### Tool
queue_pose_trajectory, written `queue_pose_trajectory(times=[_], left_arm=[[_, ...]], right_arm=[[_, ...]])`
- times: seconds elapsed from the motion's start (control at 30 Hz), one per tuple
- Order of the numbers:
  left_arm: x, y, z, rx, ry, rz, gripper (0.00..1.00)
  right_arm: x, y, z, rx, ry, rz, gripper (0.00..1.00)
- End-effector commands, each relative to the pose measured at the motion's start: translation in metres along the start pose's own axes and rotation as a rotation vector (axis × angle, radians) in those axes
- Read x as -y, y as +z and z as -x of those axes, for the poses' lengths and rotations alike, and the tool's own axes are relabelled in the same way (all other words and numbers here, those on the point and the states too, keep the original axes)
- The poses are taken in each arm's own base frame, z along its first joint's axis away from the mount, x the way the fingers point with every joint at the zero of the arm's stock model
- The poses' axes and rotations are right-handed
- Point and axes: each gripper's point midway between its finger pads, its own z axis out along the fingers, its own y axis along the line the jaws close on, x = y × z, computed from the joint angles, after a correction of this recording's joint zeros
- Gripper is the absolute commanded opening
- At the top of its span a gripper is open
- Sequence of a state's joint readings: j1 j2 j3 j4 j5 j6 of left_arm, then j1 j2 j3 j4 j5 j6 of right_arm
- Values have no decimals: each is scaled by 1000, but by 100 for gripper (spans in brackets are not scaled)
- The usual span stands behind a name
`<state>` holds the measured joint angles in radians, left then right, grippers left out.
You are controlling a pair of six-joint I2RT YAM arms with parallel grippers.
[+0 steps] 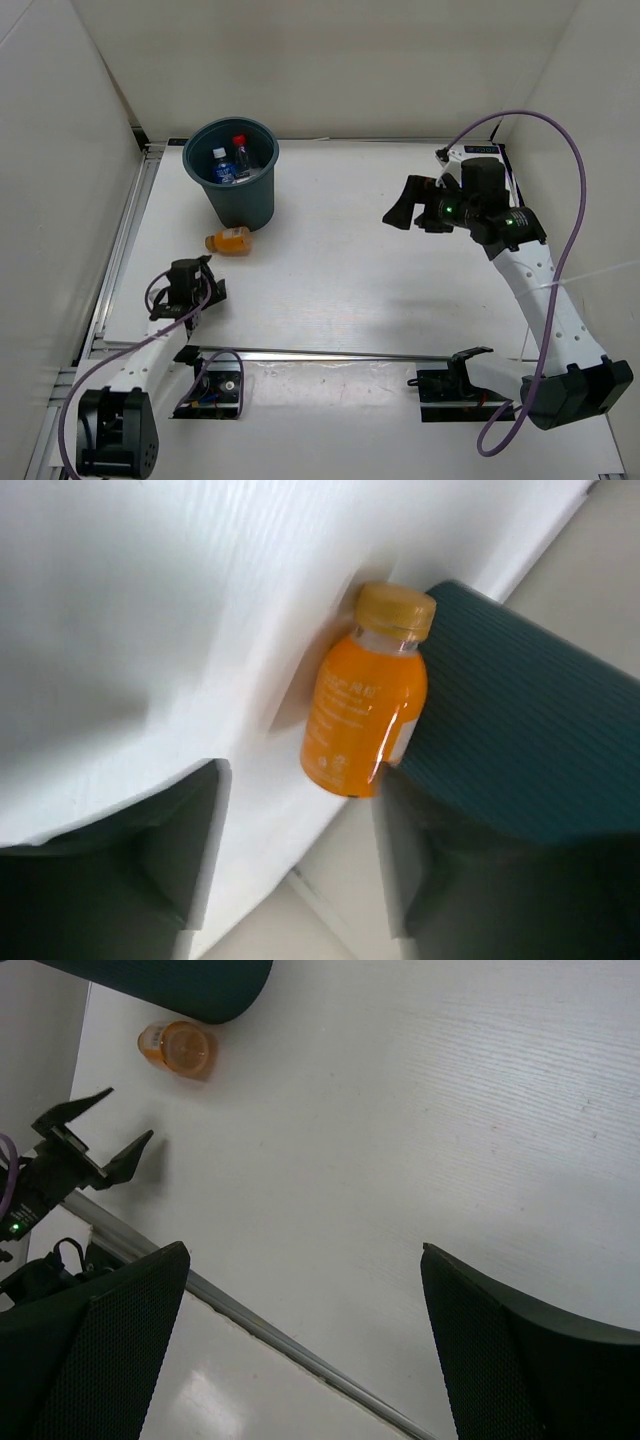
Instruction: Put the plastic bottles in the bin
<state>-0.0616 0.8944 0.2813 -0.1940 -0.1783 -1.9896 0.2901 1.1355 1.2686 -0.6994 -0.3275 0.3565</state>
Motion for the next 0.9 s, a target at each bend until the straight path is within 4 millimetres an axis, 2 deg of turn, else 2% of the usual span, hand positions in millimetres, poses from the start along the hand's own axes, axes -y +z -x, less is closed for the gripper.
queue_pose_trajectory(times=[0.0, 0.03, 0.07, 0.17, 0.2, 0.23, 0.27, 0.3, 0.33, 0.37, 0.4, 0.5, 0.67, 0.8, 0.87], left_arm=[[15, -3, 19, 50, -247, -66, 85], [17, -3, 25, 68, -241, -71, 96], [31, -6, 24, 65, -187, -106, 100], [38, 2, 22, 25, -122, -73, 100], [51, 3, 15, -25, -72, -124, 100], [48, 10, 4, -99, -52, -95, 100], [55, 14, 3, -126, -46, -118, 100], [75, 12, -9, -183, -16, -185, 100], [80, 13, -16, -232, -4, -188, 100], [80, 22, -17, -242, 5, -175, 100], [94, 21, -24, -270, 27, -208, 100], [106, 28, -35, -332, 77, -234, 100], [109, 31, -43, -368, 150, -253, 100], [99, 34, -44, -377, 191, -226, 100], [87, 37, -41, -369, 205, -188, 100]], right_arm=[[-10, -5, 6, 34, -21, 46, 100], [-11, -8, 7, 42, -24, 49, 100], [-11, -8, 7, 42, -24, 49, 100], [-10, -10, 0, 33, -20, 46, 100], [-7, -10, -2, 35, -19, 37, 100], [-9, -13, -1, 44, -23, 40, 100], [-6, -12, -6, 27, -16, 34, 100], [-6, -14, -5, 39, -19, 27, 100], [-3, -12, -8, 30, -25, 23, 100], [-2, -12, -8, 33, -25, 13, 100], [-2, -12, -8, 34, -25, 13, 100], [3, -10, -10, 30, -31, -3, 100], [7, -10, -8, 38, -40, -23, 100], [10, -7, -9, 33, -45, -35, 100], [10, -7, -9, 33, -45, -35, 100]])
